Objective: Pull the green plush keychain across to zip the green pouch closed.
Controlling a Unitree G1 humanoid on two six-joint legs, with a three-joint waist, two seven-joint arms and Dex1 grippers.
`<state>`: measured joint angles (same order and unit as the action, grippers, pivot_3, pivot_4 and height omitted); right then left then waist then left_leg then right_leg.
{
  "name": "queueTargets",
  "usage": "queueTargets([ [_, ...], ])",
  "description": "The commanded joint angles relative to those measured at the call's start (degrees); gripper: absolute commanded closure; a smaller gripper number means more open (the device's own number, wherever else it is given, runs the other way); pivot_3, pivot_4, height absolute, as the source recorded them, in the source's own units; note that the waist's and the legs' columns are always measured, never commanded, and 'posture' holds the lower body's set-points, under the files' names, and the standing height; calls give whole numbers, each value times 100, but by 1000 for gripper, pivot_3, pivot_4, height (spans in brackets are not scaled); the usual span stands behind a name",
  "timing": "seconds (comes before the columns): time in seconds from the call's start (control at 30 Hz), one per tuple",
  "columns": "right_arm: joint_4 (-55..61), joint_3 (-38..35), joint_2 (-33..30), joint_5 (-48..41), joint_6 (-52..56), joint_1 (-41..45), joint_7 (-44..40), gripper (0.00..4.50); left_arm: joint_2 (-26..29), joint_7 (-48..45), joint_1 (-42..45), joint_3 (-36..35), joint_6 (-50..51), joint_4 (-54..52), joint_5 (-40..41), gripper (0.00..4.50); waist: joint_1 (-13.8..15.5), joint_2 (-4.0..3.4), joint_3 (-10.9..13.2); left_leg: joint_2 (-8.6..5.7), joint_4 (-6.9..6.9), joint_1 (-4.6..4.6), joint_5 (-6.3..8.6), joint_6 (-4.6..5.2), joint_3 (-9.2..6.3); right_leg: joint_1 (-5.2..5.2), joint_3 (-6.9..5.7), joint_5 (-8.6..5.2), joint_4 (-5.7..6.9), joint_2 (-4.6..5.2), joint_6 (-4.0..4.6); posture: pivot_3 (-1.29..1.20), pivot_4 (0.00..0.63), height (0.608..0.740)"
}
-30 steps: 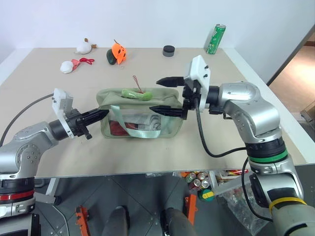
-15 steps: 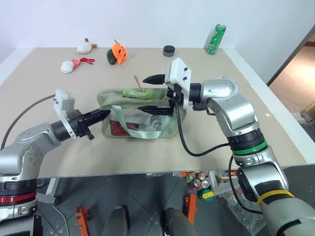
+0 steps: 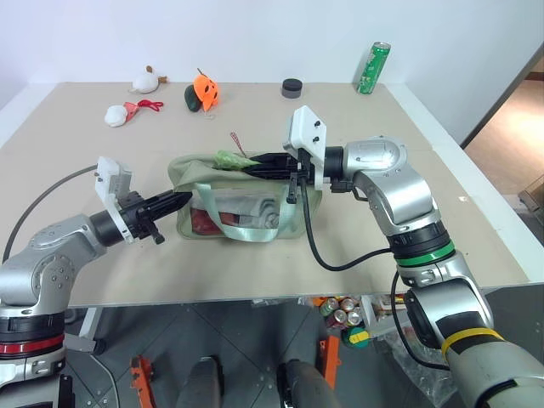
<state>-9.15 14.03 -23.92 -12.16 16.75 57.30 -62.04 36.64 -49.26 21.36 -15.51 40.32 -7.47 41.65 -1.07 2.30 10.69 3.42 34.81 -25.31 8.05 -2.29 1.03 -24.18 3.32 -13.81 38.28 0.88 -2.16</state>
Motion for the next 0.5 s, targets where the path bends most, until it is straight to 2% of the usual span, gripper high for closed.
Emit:
queueTargets([
  [0.03,109,-164,-63,-38,-69,158,-60,4467,-46,-45,-64,267,81,-117,0,4500,0,0,0,0,0,0,0,0,0,0,0,0,0,0,0,0,150,740],
  [0.27,-80,-292,-388,238,-227,165,130,4467,-49,-63,-44,292,74,-96,-7,4500,1,0,0,-1,0,0,0,0,0,1,0,0,-1,1,0,0,150,740],
  [0.4,-278,-512,-1046,512,-534,144,187,4467,-31,-85,-23,326,51,-32,-24,4500,14,0,0,-8,0,0,0,0,3,5,-4,-1,-6,12,-3,0,150,740],
  [0.5,-392,-655,-1805,813,-811,64,172,4467,-27,-113,1,368,19,39,-55,4500,25,0,0,-22,-1,-1,0,0,7,7,-5,-3,-12,28,-9,0,150,740],
])
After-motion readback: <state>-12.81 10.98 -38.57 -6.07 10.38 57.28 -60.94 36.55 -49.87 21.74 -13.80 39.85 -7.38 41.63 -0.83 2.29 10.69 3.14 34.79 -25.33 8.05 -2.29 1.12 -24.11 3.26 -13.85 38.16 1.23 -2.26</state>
